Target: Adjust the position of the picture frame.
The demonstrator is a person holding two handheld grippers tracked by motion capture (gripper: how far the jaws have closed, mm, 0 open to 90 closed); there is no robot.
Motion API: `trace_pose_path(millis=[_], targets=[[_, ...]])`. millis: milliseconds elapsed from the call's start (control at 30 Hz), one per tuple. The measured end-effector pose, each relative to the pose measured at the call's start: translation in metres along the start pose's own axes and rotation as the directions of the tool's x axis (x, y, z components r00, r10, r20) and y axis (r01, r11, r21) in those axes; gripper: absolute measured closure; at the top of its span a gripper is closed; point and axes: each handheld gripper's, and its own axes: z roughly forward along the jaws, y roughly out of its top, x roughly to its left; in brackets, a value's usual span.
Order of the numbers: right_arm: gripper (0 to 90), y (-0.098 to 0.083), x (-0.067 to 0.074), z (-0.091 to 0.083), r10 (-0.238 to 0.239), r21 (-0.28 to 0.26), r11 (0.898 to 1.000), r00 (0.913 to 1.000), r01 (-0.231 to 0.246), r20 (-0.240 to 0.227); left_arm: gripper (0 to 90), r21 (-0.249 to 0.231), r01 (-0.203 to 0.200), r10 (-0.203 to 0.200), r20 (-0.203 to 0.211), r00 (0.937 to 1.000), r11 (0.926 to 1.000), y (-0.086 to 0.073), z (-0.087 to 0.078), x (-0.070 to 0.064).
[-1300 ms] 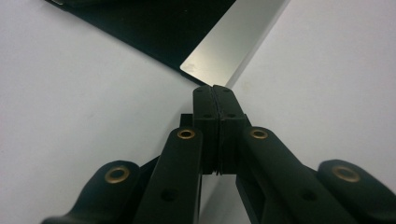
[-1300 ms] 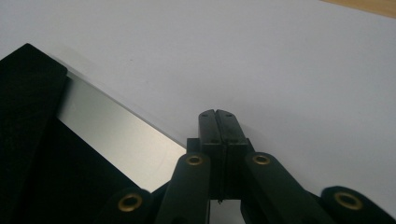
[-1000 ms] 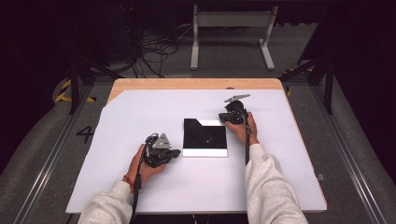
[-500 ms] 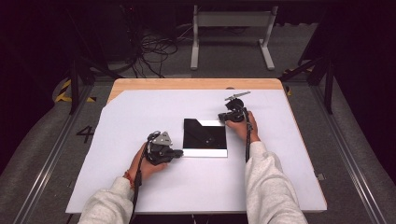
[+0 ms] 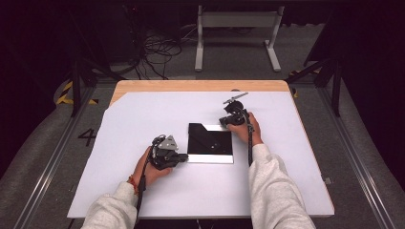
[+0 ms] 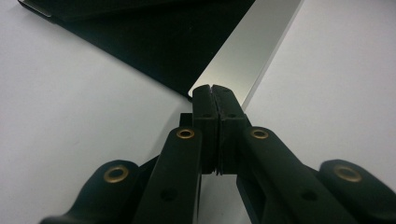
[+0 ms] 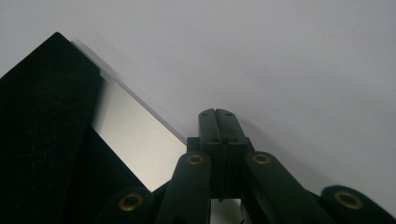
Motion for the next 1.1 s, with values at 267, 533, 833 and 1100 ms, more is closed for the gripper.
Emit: trace_pose_path(millis=[267, 533, 833, 1100], targets=[[90.0, -0.008, -0.002, -0.002, 0.031, -0.028, 0.999, 0.9987, -0.032, -0.04, 85.2, -0.005, 0.001, -0.001, -0.006, 1.0, 1.0, -0.002, -0.001, -0.003], [90.0, -0.016, 0.0, -0.006, 0.046, -0.037, 0.998, 0.9963, -0.049, -0.073, 85.7, -0.003, -0.008, 0.008, -0.01, 0.9999, 1.0, -0.003, -0.002, -0.007], [90.0, -0.032, 0.008, -0.013, 0.078, -0.073, 0.994, 0.9923, -0.085, -0.097, 87.1, 0.006, -0.015, 0.015, 0.008, 0.9999, 0.9999, -0.007, -0.006, -0.016], [90.0, -0.038, 0.016, -0.017, 0.064, -0.081, 0.994, 0.9949, -0.07, -0.078, 88.3, 0.001, -0.011, 0.011, 0.013, 0.9999, 0.9999, -0.01, -0.007, -0.023]])
